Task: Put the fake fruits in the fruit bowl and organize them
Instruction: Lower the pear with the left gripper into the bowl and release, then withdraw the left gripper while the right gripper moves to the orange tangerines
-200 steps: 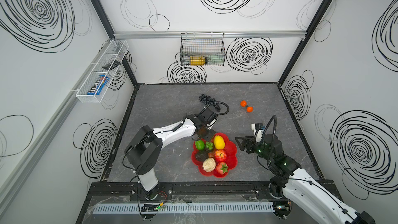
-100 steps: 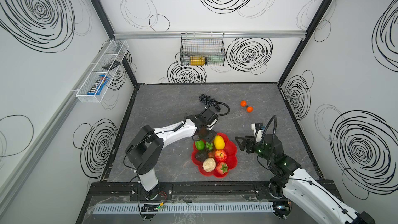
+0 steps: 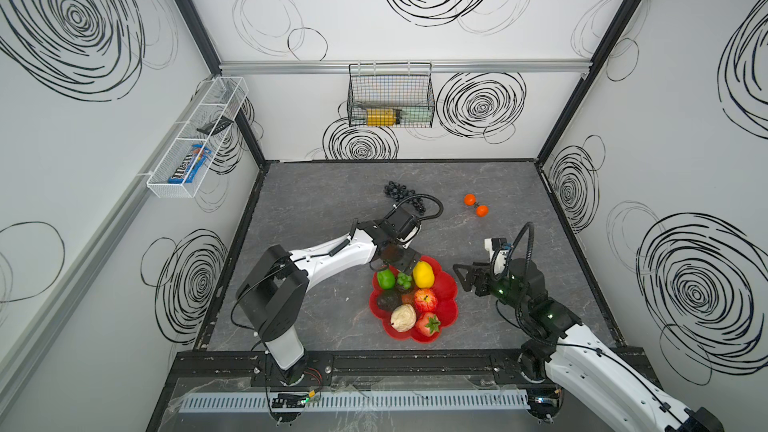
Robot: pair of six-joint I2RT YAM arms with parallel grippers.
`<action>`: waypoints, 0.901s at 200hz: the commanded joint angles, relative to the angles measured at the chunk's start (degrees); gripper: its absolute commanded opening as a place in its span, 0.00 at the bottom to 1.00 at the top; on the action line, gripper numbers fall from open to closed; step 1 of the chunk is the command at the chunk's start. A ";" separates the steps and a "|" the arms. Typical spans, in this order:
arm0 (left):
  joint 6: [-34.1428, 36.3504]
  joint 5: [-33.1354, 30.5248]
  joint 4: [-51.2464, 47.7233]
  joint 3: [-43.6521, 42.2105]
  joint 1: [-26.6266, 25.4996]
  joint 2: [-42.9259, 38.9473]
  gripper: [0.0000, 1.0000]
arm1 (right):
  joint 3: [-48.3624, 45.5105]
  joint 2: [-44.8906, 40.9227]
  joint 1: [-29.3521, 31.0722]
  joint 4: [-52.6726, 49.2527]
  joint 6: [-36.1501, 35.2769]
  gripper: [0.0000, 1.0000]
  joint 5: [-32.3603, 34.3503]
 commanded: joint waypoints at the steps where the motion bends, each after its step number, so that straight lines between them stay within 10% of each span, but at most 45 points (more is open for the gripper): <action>1: -0.44 -0.48 2.37 -0.52 -0.15 -3.48 0.84 | 2.83 0.58 -0.27 -0.50 -0.37 0.88 0.12; 48: -4.85 -3.14 13.69 -9.14 -0.35 -17.29 0.80 | 10.69 4.93 -3.82 -4.13 -4.40 0.91 1.61; 134: -15.00 -11.69 55.42 -50.56 3.84 -53.84 0.84 | 27.35 31.14 -17.85 -3.85 -7.68 0.85 1.25; 180: -24.12 0.25 68.16 -61.94 11.78 -58.15 0.85 | 35.71 45.52 -24.42 -2.34 -6.75 0.72 0.53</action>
